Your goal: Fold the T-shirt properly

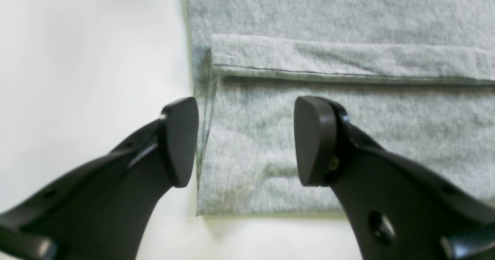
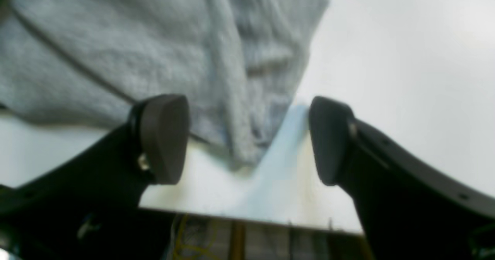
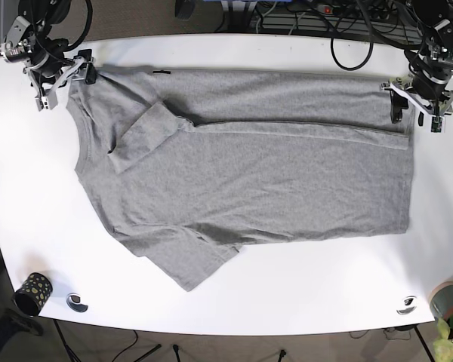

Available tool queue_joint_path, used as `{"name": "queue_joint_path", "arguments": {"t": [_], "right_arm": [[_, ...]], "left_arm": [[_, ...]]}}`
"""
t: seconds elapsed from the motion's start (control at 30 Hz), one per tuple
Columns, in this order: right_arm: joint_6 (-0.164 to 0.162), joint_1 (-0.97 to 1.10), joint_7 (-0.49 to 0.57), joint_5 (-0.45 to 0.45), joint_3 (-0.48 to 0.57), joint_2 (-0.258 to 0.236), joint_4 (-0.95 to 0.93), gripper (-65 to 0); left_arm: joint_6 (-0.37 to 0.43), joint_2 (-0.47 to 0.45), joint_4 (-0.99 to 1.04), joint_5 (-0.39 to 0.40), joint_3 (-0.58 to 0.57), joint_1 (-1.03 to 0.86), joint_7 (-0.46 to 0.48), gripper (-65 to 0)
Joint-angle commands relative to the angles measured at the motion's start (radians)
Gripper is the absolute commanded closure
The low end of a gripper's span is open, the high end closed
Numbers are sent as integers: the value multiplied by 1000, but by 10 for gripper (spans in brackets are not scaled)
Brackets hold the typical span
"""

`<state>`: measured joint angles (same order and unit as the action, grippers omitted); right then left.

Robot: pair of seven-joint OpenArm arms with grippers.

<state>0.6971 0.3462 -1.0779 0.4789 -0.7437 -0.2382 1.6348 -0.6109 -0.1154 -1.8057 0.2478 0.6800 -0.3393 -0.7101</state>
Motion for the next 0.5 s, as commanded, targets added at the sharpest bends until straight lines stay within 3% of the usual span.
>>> {"name": "queue_joint_path", "arguments": {"t": [0.0,0.23,0.3,0.47], "right_arm": [[1,-12,-5,8,-1,-17,-28,-466],[1,-14,2,10,31,-14,-32,-457],[1,-14,2,10,49,-14,-32,-403],[1,-16,2,10,62,-14,-32,-171]], "left_arm": [[4,-27,-15,9,5,-5,23,-364],[4,-28,54,-32,53,1,27,-364],[1,-28,88,-37,74,4,30,-364],[-42,-62,159,-34,79,21,30,-358]]}}
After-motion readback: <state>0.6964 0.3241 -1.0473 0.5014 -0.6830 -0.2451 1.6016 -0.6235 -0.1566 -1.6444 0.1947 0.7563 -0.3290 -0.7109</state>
